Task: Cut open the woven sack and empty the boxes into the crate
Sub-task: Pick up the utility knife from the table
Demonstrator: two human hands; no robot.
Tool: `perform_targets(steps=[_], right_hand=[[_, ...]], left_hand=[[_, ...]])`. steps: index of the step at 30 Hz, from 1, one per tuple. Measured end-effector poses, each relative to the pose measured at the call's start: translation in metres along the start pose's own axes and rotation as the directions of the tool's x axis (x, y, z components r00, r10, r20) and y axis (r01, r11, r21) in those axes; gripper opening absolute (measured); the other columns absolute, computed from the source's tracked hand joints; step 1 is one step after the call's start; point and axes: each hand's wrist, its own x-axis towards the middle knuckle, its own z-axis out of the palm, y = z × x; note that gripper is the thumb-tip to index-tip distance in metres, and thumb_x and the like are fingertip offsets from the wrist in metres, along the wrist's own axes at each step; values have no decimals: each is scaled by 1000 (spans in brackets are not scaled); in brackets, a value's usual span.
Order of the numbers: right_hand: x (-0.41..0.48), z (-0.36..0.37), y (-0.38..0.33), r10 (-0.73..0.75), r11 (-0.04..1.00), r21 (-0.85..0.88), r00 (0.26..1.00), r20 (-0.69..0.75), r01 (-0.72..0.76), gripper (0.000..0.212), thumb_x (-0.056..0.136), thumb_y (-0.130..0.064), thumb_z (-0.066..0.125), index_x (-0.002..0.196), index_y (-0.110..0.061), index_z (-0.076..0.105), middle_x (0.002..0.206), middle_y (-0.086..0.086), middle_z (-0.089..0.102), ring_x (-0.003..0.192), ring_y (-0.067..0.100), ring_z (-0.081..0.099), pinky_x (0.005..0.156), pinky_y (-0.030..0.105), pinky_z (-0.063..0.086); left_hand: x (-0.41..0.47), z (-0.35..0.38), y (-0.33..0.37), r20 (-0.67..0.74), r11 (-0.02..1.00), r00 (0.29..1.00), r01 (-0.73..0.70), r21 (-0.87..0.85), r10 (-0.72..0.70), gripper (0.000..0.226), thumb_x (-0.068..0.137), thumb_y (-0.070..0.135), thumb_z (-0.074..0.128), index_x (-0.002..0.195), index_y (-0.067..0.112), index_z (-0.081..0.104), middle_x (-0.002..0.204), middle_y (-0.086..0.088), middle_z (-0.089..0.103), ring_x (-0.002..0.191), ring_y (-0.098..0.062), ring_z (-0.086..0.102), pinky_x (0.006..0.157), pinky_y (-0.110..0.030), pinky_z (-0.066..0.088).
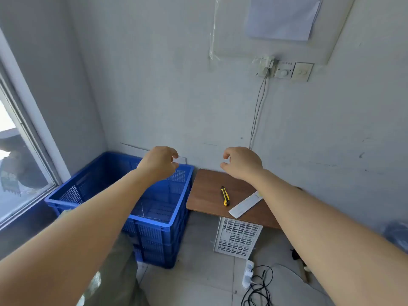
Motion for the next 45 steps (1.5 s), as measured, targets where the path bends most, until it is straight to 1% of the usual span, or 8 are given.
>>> perform_targets(steps=[5,14,19,24,30,33,39,45], right_hand=[[28,19,14,55,998,-8,998,15,-55,33,93,-32,55,122,-18,59,120,1,63,108,22,58,73,26,39],[113,59,46,152,987,37,985,80,-155,32,92,-34,56,120,-20,60,118,0,62,109,22,57,77,27,43],[155,91,64,188,982,2,977,102,-189,27,91,-33,56,113,-19,63,114,2,64,106,24,58,77,30,44],[185,132,89,216,974,31,960,180,-225,27,89,-33,57,113,-21,63,113,1,66,105,23,60,78,30,44],[221,182,132,226,969,34,931,287,-245,25,88,-34,56,109,-23,64,110,-2,66,104,22,60,79,31,47],[238,208,153,223,968,31,915,336,-248,25,88,-34,55,110,-23,63,109,-2,67,102,22,59,76,30,46],[262,261,193,248,957,32,874,418,-287,25,91,-33,54,110,-21,63,106,1,67,100,24,61,77,32,48],[272,328,222,299,926,57,818,491,-373,30,91,-34,56,115,-17,62,107,1,66,103,23,58,78,33,47]], left_hand=[[37,21,-7,38,1000,999,2,-7,-2,37,92,21,58,128,12,58,119,-6,66,109,-23,61,96,-33,49],[132,62,-27,98,995,995,-21,-93,30,35,92,19,58,125,10,60,118,-7,66,107,-22,61,93,-32,50],[183,93,-37,137,989,990,0,-150,21,34,92,18,57,124,9,61,118,-7,65,105,-22,62,91,-31,49],[216,131,-36,184,984,983,17,-179,17,33,92,17,55,124,10,61,119,-7,65,110,-23,60,96,-35,49],[254,185,-33,241,978,970,90,-191,-42,33,92,17,56,124,12,61,118,-4,67,109,-20,61,92,-29,47],[273,215,-32,263,971,960,146,-191,-92,33,92,20,57,123,14,62,118,-2,66,108,-19,61,90,-27,46],[305,277,-30,305,957,943,204,-207,-135,31,90,20,59,121,15,64,114,-1,68,105,-18,62,94,-32,50],[327,343,-42,363,937,916,264,-227,-170,28,90,21,60,117,17,65,110,2,68,105,-16,62,93,-32,50]])
